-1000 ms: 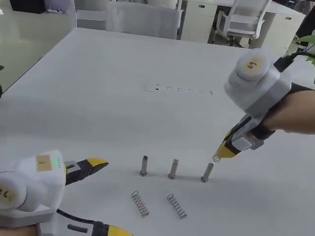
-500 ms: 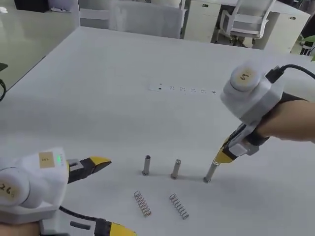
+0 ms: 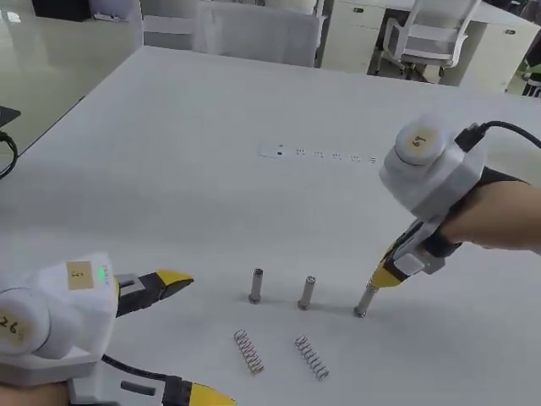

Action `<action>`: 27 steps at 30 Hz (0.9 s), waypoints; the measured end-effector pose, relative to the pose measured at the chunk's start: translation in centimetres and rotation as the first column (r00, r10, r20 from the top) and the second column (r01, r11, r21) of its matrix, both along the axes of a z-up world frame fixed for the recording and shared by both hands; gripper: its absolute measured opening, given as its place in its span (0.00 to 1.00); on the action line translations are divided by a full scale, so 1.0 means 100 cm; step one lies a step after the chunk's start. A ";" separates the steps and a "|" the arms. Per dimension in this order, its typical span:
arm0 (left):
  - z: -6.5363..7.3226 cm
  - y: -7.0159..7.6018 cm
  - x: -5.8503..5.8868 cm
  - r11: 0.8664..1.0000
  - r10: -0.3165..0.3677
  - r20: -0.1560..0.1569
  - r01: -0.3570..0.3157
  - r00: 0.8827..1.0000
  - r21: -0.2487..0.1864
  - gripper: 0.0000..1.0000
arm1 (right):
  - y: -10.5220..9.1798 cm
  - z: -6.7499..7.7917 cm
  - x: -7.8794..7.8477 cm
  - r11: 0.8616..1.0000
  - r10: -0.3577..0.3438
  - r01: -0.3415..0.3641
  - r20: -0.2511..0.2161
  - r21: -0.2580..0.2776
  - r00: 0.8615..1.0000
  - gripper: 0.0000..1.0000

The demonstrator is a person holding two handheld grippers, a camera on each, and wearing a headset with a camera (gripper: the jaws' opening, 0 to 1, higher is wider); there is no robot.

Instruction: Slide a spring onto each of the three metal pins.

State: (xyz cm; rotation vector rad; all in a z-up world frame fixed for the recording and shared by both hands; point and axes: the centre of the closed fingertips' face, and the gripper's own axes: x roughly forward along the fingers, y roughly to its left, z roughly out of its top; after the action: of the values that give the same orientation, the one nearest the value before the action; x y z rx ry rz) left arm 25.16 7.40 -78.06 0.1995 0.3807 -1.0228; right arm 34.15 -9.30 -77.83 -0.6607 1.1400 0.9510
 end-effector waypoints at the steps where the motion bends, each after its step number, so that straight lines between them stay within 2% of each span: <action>1: 0.000 0.000 0.000 1.000 0.000 0.000 0.000 1.000 0.000 0.87 | 0.001 0.001 0.000 1.000 -0.003 0.003 0.001 0.003 1.000 0.08; 12: 0.002 -0.002 -0.001 1.000 -0.007 0.000 0.007 1.000 0.000 0.85 | 0.000 -0.013 -0.009 0.999 0.013 -0.013 -0.008 -0.035 1.000 0.08; 27: 0.002 -0.001 -0.002 1.000 -0.007 -0.002 0.007 1.000 0.004 0.84 | 0.000 -0.040 -0.008 0.998 0.020 -0.021 -0.021 -0.059 1.000 0.08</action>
State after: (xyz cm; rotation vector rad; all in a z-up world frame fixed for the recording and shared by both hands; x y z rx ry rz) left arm 24.99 7.27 -77.82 0.2036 0.3836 -1.0295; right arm 33.37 -9.33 -81.85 -0.7127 1.1851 0.9461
